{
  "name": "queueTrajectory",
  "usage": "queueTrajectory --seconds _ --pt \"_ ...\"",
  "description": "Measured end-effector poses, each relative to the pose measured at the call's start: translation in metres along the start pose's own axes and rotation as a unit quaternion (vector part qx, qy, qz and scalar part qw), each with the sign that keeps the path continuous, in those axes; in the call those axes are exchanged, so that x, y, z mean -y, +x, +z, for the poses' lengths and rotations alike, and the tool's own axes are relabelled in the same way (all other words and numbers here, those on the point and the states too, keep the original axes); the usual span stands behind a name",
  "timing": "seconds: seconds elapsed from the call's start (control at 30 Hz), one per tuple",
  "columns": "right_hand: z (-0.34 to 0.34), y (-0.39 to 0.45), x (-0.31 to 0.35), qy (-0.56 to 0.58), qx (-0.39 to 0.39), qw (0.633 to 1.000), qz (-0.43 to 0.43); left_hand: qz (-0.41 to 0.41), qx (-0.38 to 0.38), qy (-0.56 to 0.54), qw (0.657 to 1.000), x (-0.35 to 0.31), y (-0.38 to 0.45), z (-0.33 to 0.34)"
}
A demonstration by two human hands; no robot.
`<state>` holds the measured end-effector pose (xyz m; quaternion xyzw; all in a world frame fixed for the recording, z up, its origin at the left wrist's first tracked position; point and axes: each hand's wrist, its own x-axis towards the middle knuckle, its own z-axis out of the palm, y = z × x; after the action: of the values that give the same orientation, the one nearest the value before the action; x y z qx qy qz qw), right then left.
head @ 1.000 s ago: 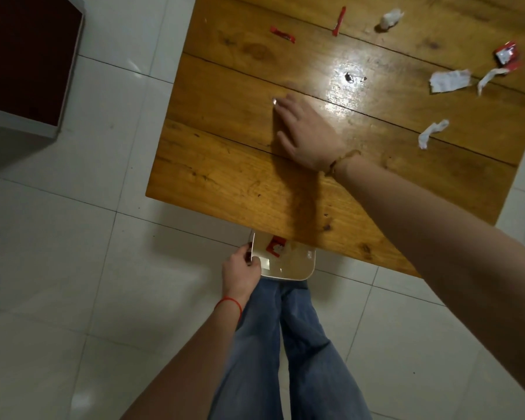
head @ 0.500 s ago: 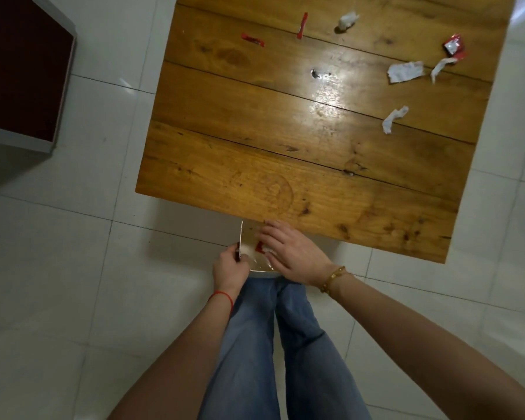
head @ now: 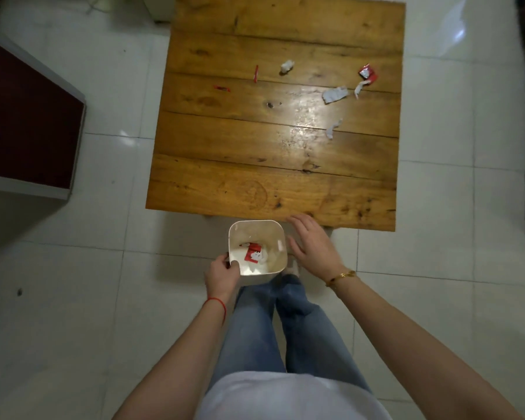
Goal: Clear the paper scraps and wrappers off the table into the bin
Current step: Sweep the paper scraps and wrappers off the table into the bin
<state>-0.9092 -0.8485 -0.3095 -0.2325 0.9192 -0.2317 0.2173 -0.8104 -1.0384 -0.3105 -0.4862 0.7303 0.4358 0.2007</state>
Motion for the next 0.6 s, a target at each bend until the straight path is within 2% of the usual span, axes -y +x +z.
queueTrajectory --seconds 0.27,0.6 --pt "-0.053 -0.047 0.016 0.039 -0.101 0.989 0.102 0.105 0.038 0.045 0.993 -0.059 -0.039 -0.024" --pt "-0.091 -0.112 -0.002 0.083 -0.224 0.948 0.21 0.199 0.114 0.124 0.965 -0.125 -0.081 0.005"
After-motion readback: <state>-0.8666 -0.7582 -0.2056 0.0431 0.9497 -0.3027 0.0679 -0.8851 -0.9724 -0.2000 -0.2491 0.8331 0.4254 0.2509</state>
